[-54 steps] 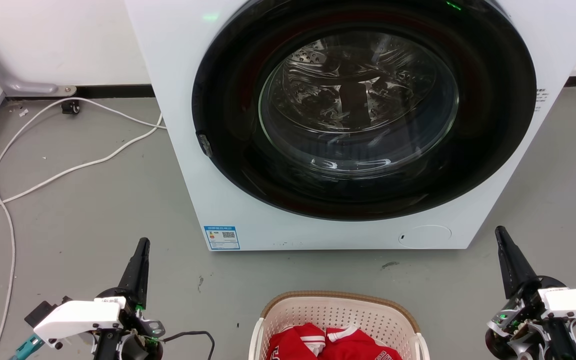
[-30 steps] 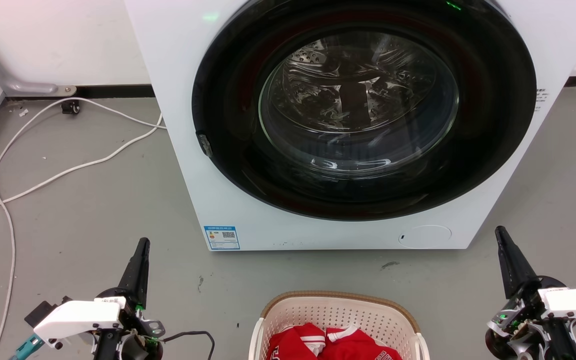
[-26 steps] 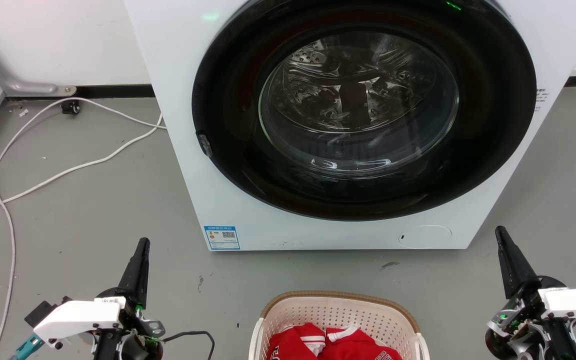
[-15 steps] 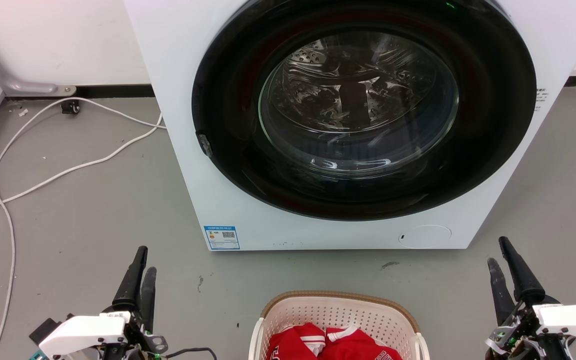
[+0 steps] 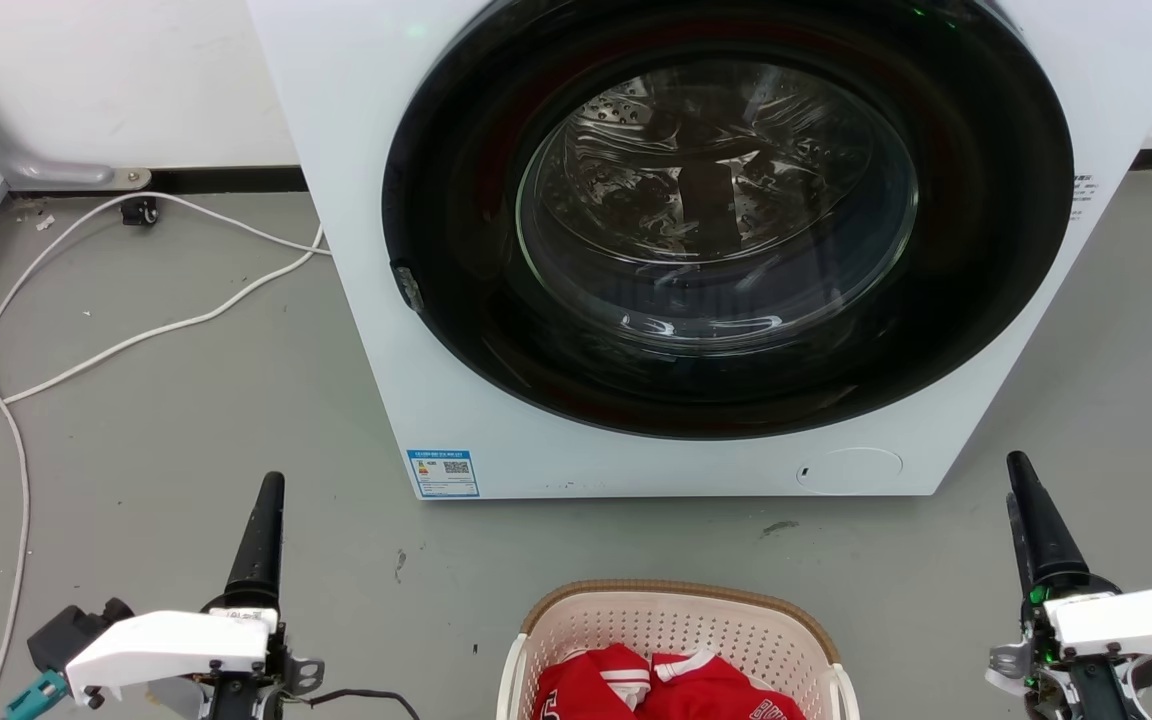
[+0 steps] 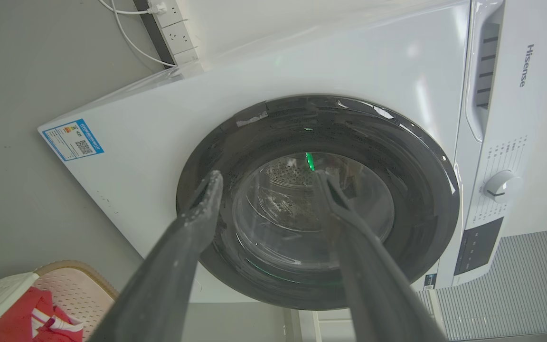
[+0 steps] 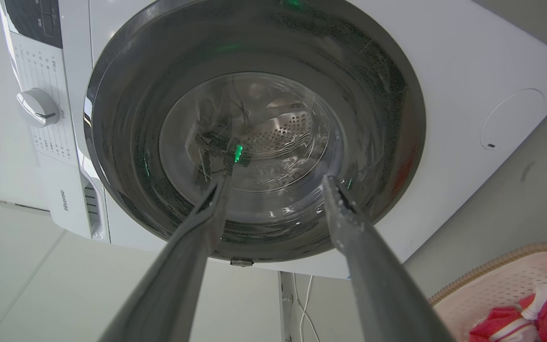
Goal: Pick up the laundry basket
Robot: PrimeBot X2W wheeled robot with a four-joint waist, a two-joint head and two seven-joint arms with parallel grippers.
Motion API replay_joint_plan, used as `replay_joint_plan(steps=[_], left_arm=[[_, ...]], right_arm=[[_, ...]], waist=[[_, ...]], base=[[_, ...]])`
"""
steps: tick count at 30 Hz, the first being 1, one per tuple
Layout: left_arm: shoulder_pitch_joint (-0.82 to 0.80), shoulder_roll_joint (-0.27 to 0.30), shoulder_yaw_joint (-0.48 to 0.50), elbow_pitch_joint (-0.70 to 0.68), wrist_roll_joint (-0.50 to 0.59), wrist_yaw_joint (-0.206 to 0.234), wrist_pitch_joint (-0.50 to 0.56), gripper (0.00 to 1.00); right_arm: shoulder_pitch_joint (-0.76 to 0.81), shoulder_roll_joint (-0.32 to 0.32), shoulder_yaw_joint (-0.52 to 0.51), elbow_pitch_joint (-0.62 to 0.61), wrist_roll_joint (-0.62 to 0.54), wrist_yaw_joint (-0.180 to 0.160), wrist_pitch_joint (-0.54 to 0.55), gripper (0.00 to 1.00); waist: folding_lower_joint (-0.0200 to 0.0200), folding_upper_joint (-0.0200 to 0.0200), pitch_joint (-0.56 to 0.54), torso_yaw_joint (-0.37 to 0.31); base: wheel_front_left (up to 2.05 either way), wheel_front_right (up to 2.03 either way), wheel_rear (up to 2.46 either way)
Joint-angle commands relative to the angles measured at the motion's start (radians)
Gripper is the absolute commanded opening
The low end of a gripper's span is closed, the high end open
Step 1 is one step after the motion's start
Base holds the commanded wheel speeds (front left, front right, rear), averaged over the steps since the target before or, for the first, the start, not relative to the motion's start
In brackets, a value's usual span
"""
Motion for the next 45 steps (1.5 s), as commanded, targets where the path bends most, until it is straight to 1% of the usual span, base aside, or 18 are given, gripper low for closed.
replay_joint_plan(steps=[1, 13, 20, 21, 36, 44, 45], left_arm=[[-0.013, 0.004, -0.002, -0.029, 0.049, 0.004, -0.013, 1.00], [0.006, 0.004, -0.044, -0.068, 0.311, 0.036, -0.061, 1.00], [0.013, 0.004, -0.056, -0.081, 0.431, 0.045, -0.087, 1.00], [0.016, 0.004, -0.059, -0.083, 0.465, 0.044, -0.094, 1.00], [0.033, 0.006, -0.087, -0.083, 0.701, 0.052, -0.142, 1.00], [0.040, 0.013, -0.103, -0.075, 0.803, 0.060, -0.165, 1.00], [0.040, 0.013, -0.103, -0.075, 0.803, 0.060, -0.165, 1.00]], right_arm=[[-0.009, -0.002, 0.004, -0.031, -0.060, 0.000, -0.013, 1.00], [0.013, -0.003, 0.029, -0.081, -0.349, 0.000, -0.062, 1.00], [0.025, -0.003, 0.035, -0.099, -0.489, 0.000, -0.088, 1.00], [0.028, -0.003, 0.039, -0.103, -0.526, 0.000, -0.095, 1.00], [0.048, -0.004, 0.047, -0.115, -0.768, 0.000, -0.143, 1.00], [0.057, -0.004, 0.047, -0.113, -0.878, 0.000, -0.167, 1.00], [0.057, -0.004, 0.047, -0.113, -0.878, 0.000, -0.167, 1.00]], waist=[[0.0000, 0.0000, 0.000, 0.000], [0.0000, 0.0000, 0.002, 0.002], [0.0000, 0.0000, 0.002, 0.002], [0.0000, 0.0000, 0.001, 0.001], [0.0000, 0.0000, 0.001, -0.001], [0.0000, 0.0000, 0.002, -0.001], [0.0000, 0.0000, 0.002, -0.001]], base=[[0.00, 0.00, 0.00], [0.00, 0.00, 0.00], [0.00, 0.00, 0.00], [0.00, 0.00, 0.00], [0.00, 0.00, 0.00], [0.00, 0.00, 0.00], [0.00, 0.00, 0.00]])
